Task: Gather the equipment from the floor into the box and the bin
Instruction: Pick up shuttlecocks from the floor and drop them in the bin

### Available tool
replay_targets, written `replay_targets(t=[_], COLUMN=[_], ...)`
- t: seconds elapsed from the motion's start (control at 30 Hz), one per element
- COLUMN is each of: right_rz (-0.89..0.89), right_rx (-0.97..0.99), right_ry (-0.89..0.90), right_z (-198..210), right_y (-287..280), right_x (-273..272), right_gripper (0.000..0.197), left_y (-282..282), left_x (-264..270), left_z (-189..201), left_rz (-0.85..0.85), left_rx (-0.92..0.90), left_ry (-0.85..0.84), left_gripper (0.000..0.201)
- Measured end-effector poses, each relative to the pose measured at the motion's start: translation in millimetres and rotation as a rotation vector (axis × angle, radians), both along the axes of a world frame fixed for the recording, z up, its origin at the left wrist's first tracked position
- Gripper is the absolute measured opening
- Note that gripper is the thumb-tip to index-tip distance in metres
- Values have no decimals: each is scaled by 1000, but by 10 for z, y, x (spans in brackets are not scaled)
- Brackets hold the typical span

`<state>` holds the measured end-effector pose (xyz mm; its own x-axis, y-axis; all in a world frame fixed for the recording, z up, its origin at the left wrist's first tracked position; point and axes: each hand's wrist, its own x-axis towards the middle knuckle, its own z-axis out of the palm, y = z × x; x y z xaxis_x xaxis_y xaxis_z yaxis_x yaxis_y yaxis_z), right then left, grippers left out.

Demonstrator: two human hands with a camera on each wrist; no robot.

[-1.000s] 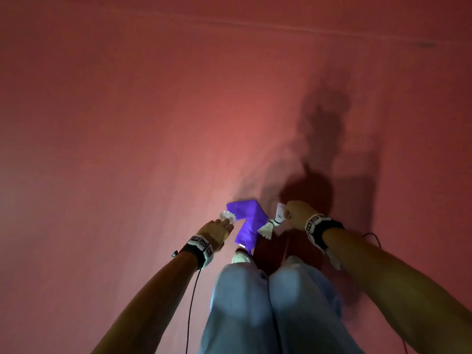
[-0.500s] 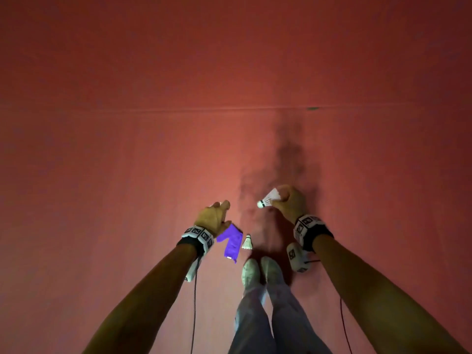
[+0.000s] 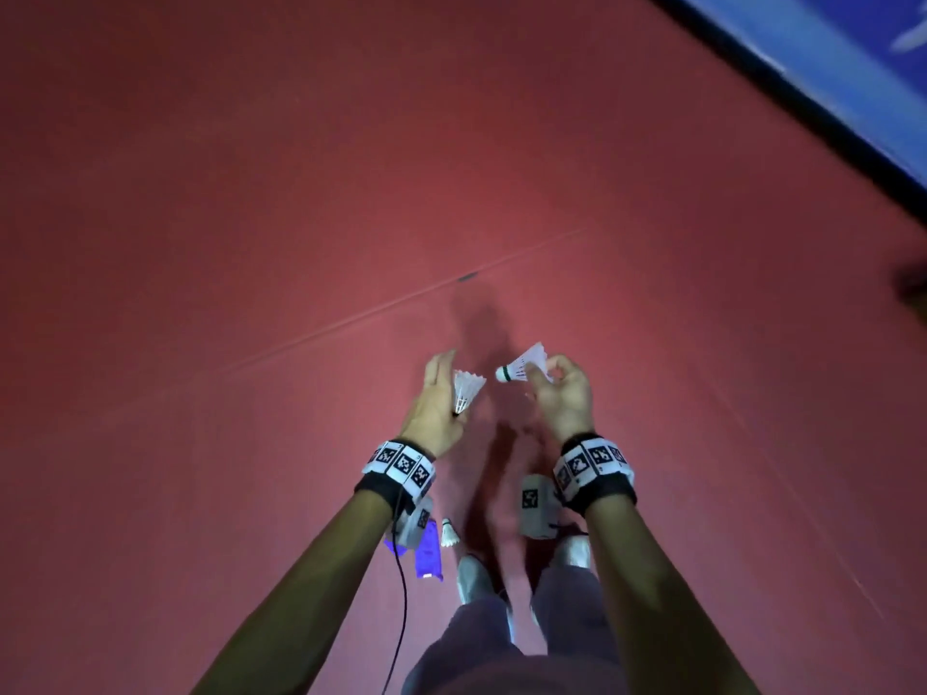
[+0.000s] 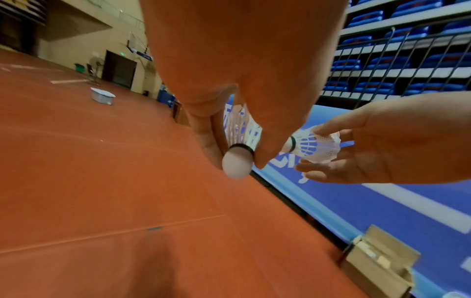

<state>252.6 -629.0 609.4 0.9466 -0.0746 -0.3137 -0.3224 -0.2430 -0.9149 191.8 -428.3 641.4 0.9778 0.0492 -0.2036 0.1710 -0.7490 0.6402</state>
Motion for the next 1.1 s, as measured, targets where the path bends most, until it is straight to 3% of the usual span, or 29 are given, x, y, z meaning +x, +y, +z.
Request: replay_targets(t=[0.2, 0.27, 0.37, 0.47, 0.6, 0.83, 1.1], right_rz=[-199, -269, -398, -516, -619, -783, -984], right_rx=[81, 88, 83, 128, 181, 205, 65], right_ry=[-173, -225, -286, -351, -354, -363, -385], right_z=[876, 1074, 1434, 1696, 1783, 1743, 1804], right_y=[-1177, -1702, -2406, -3059, -3772, -4972, -6620], right_x=[196, 281, 401, 500, 595, 873, 1642], right_gripper=[26, 30, 19, 36, 63, 63, 58], left_y=[-1042, -1439, -2053, -2740, -3653, -5091, -7012], left_x=[586, 823, 1137, 1399, 1647, 2343, 3723], left_z=[444, 601, 831, 1010, 1214, 1240, 1104], left_rz=[-13, -50, -127, -195, -331, -512, -766], left_rx=[-155, -185, -233, -310, -376, -428, -413], left_ry=[-42, -87, -173, -219, -199, -196, -109], left_gripper=[89, 82, 69, 63, 64, 80, 68])
